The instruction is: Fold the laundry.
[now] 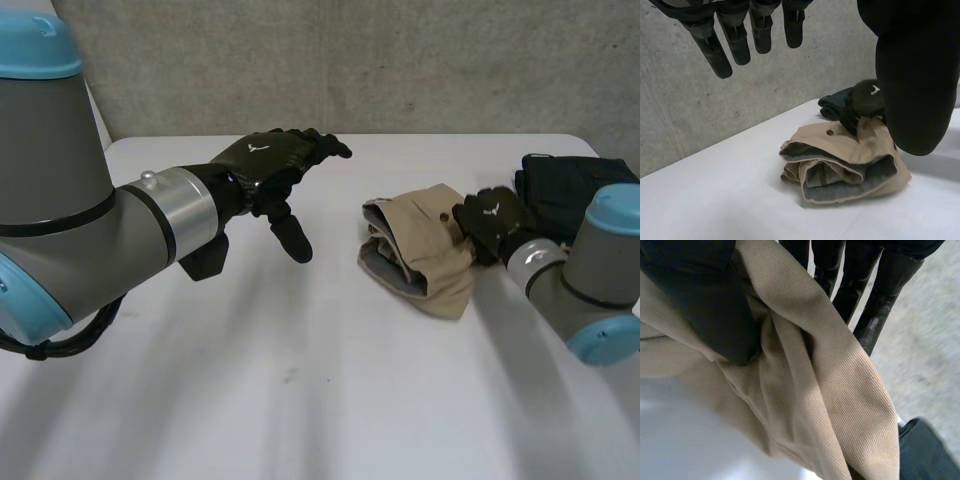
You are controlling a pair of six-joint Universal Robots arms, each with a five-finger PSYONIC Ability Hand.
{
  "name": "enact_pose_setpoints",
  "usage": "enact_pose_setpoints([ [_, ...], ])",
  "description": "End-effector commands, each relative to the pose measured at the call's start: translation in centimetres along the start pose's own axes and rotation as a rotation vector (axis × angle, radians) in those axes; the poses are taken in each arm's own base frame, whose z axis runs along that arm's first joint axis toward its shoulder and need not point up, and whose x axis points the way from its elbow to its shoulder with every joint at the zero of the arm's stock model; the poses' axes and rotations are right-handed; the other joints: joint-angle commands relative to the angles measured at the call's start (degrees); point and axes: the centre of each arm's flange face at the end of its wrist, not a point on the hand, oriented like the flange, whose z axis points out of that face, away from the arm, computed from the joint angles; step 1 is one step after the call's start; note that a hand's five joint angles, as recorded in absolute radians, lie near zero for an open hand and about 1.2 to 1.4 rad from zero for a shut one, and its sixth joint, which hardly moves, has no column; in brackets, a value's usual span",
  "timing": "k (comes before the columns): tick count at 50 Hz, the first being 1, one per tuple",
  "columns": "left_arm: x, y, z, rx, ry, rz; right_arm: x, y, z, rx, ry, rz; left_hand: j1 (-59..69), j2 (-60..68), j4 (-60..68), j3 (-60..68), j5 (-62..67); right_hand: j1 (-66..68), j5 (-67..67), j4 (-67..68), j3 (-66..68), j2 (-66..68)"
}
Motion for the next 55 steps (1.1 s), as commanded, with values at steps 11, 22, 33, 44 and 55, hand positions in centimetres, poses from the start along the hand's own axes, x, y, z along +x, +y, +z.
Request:
enact_pose_setpoints([
  [11, -0.5, 0.1, 0.2, 0.0, -0.012, -0.02, 15.6, -9.3, 5.3, 0.365, 0.388, 0.015, 0.1, -0.5, -0.4, -0.9, -1.8, 27.0, 19.4, 11.9, 14.8, 13.7],
  [22, -0.7, 0.1, 0.5, 0.018, -0.014, -0.047, 21.2, -0.8, 5.2, 0.186, 0.406, 0.061, 0.4, -0.2, -0.1, -0.6, -1.4, 27.0, 19.4, 11.9, 14.8, 13.7],
  [33, -0.8, 0.4, 0.6, 0.01, -0.015, -0.05, 21.9, 10.7, 2.3, -0.014, 0.271, 0.084, 0.4, -0.2, -0.1, -0.6, -1.4, 27.0, 19.4, 11.9, 14.8, 13.7],
  [44, -0.8, 0.6, 0.7, 0.002, -0.015, -0.054, 22.1, 11.4, 0.0, -0.071, 0.249, 0.051, 0.4, -0.2, -0.1, -0.6, -1.4, -43.0, -50.6, -58.1, -55.2, -56.3],
  [55, -0.6, -1.5, -0.8, 0.065, -0.055, -0.034, 23.7, -6.6, -4.0, 0.189, 0.462, 0.155, 0.3, -0.3, -0.2, -0.7, -1.6, -43.0, -50.6, -58.1, -55.2, -56.3],
])
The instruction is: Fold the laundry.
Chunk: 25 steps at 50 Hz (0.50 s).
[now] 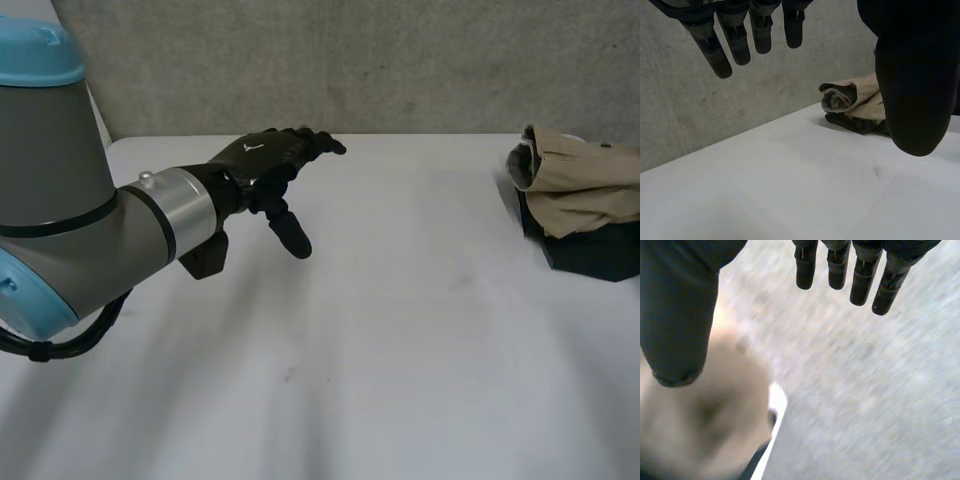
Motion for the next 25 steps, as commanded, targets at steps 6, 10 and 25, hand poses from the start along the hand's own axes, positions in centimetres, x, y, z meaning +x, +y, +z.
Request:
enact_pose_setpoints([
  [6, -0.7, -4.3, -3.3, 0.187, -0.197, 0.049, -7.2, -18.5, -8.6, 0.225, 0.024, 0.246, 0.1, -0.5, -0.4, -0.9, -1.8, -1.2, -4.2, -3.7, -2.6, -2.9],
  [10, -1.6, -5.0, -4.5, 0.254, -0.302, 0.063, -12.5, -19.5, -11.8, 0.187, -0.037, 0.278, -0.1, -0.7, -0.6, -1.1, -2.0, -1.2, -4.2, -3.7, -2.6, -2.9],
  [25, -3.5, -2.2, -5.3, 0.164, -0.385, 0.081, -19.6, -18.4, -16.6, 0.044, -0.114, 0.28, -0.9, -1.5, -1.4, -1.9, -2.8, -1.2, -4.2, -3.7, -2.6, -2.9],
])
